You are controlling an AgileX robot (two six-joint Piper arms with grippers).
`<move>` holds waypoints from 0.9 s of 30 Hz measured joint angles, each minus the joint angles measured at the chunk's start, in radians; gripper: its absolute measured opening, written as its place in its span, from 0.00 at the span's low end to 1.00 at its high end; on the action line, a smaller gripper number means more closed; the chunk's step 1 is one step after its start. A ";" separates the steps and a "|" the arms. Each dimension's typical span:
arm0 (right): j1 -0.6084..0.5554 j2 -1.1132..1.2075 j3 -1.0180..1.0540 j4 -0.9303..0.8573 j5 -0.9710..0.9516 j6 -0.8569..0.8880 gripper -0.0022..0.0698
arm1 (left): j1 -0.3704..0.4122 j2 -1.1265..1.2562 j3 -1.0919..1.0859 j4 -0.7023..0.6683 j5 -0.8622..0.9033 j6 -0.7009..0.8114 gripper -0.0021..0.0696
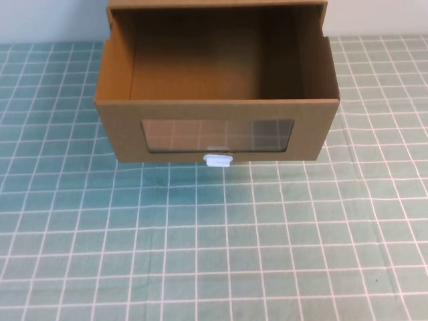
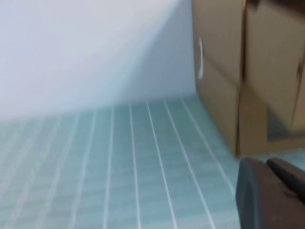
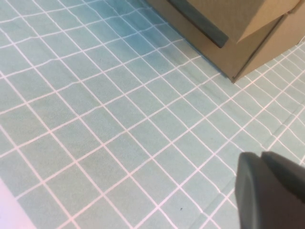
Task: Open the shoe box
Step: 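Pull the top drawer of the cardboard box fully open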
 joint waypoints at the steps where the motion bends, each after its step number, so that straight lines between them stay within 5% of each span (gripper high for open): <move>1: 0.000 0.000 0.000 0.000 0.000 0.000 0.01 | 0.000 -0.002 0.035 -0.003 0.000 0.000 0.02; 27: 0.000 0.000 0.000 0.002 0.000 0.000 0.01 | 0.000 -0.004 0.196 -0.014 0.088 -0.011 0.02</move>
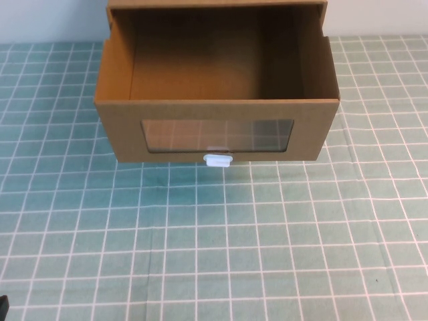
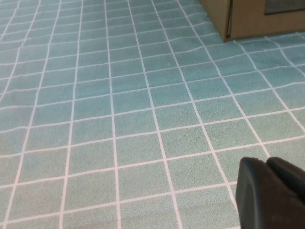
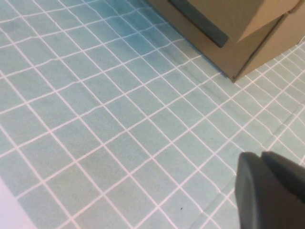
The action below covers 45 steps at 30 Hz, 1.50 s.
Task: Open the shoe box
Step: 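Pull the top drawer of the cardboard box fully open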
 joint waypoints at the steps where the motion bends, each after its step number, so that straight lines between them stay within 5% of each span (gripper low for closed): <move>1: 0.000 0.000 0.000 0.000 0.000 0.000 0.01 | 0.000 0.000 0.000 0.000 0.000 0.000 0.02; 8: -0.066 -0.022 0.000 0.003 0.000 0.000 0.01 | 0.000 0.000 0.000 0.000 0.000 -0.004 0.02; 20: -0.642 -0.063 0.001 -0.033 -0.017 0.024 0.01 | 0.000 0.000 0.000 0.000 0.000 -0.006 0.02; 28: -0.953 -0.227 0.043 0.373 -0.147 0.267 0.01 | 0.000 0.000 0.000 0.000 0.000 -0.006 0.02; 38: -1.056 -0.241 0.389 0.489 -0.633 0.228 0.01 | 0.000 -0.002 0.000 0.000 -0.002 -0.006 0.02; 45: -1.081 -0.241 0.397 0.343 -0.641 0.170 0.01 | 0.000 -0.002 0.000 0.000 -0.002 -0.006 0.02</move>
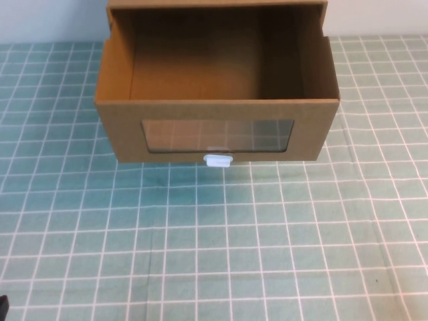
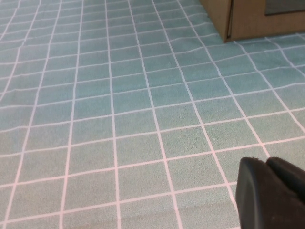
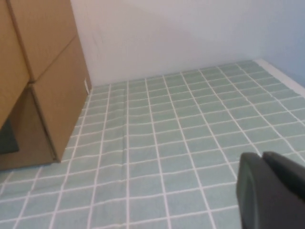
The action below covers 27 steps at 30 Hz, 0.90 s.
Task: Open the shoe box
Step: 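Pull the top drawer of the cardboard box fully open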
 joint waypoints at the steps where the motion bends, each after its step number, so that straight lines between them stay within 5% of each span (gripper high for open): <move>1: 0.000 0.000 0.000 -0.006 0.009 0.000 0.01 | 0.000 0.000 0.000 0.000 0.000 0.000 0.02; 7: 0.000 0.000 0.000 0.000 0.128 -0.102 0.01 | 0.000 0.000 0.000 0.000 0.000 0.000 0.02; 14: 0.000 0.000 0.000 0.212 0.263 -0.367 0.01 | 0.000 0.000 0.000 0.000 0.000 0.000 0.02; 27: 0.000 0.000 0.000 0.241 0.270 -0.396 0.01 | 0.000 0.000 0.000 0.000 0.000 0.000 0.02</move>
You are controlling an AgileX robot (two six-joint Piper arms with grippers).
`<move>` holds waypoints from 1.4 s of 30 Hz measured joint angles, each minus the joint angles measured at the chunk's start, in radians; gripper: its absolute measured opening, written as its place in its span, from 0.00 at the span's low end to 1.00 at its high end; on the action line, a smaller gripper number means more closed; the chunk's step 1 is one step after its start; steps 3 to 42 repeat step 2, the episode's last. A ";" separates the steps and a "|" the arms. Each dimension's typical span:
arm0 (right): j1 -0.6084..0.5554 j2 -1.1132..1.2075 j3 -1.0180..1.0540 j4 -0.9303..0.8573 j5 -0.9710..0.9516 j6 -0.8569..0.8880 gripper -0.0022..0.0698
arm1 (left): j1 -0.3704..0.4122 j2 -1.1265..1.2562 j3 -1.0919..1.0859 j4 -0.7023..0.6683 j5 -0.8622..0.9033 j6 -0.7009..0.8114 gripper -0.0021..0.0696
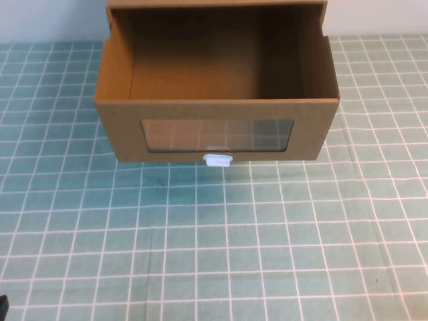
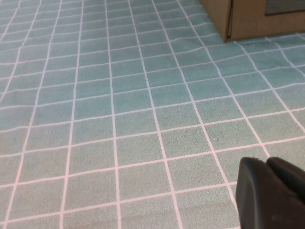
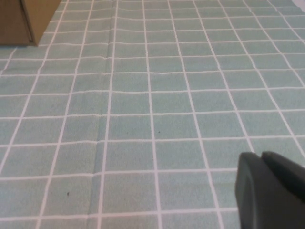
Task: Open the shoe box
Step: 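Pull the top drawer of the cardboard box fully open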
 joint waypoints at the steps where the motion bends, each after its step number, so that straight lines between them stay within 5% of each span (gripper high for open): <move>1: 0.000 0.000 0.000 0.000 0.000 0.000 0.01 | 0.000 0.000 0.000 0.000 0.000 0.000 0.02; 42: 0.000 0.000 0.000 0.000 0.000 0.000 0.01 | 0.000 0.000 0.000 0.000 0.000 0.000 0.02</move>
